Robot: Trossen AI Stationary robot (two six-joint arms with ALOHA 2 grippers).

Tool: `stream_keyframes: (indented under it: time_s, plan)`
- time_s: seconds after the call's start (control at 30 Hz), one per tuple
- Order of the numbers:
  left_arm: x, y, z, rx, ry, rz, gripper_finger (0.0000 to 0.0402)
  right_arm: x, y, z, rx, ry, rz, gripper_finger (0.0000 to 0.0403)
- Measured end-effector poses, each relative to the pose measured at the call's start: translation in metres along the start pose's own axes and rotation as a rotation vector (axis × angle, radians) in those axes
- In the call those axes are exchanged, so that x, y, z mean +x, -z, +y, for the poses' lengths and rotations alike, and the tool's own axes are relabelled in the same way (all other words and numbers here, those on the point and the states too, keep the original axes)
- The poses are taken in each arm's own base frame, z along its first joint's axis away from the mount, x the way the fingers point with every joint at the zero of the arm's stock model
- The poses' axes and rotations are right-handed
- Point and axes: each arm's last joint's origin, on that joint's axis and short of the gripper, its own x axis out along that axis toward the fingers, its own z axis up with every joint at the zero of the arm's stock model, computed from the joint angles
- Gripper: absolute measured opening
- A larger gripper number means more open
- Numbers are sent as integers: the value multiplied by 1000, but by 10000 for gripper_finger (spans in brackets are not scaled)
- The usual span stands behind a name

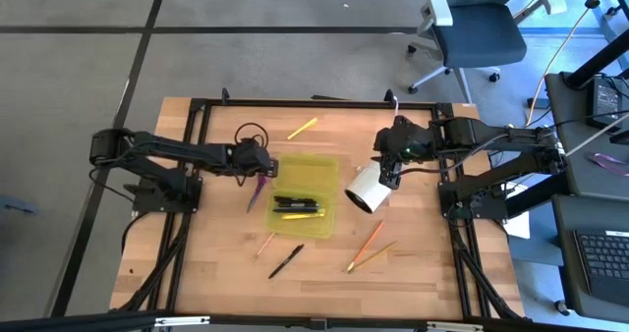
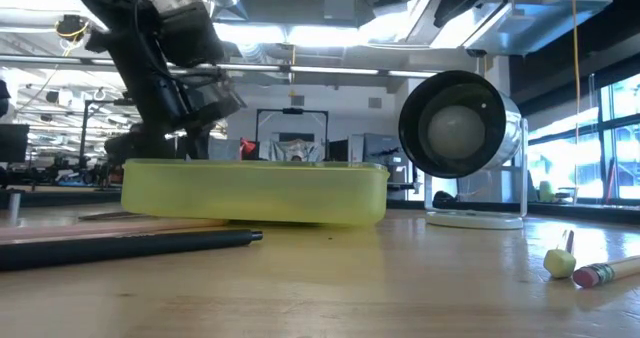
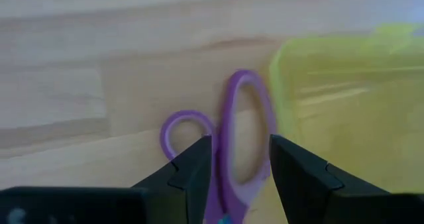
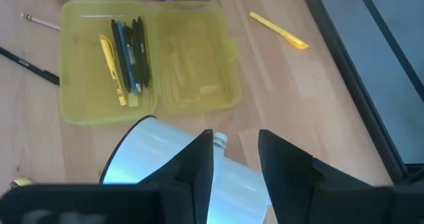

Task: Pick & place school supplies into a supply box
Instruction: Put the purple scissors into the yellow supply box

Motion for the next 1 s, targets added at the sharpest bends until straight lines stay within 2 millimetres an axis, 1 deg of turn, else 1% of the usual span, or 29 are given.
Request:
stream_keyframes:
  time_s: [0.2,0.37,0.73,0.83,0.93,1.0]
  plan:
    - [18,7,-3,11,-17,50,143,0,0,0,0,1,-1,124]
    - [27,10,-3,9,-55,45,143,0,0,0,10,1,-1,124]
    - [27,12,6,19,-137,96,143,0,0,0,23,1,0,124]
    - [27,13,8,68,-147,107,142,0,0,0,23,1,0,124]
    - [27,13,9,114,-155,116,133,0,0,0,23,1,0,124]
    - [27,13,9,131,-158,118,119,0,0,0,23,1,0,124]
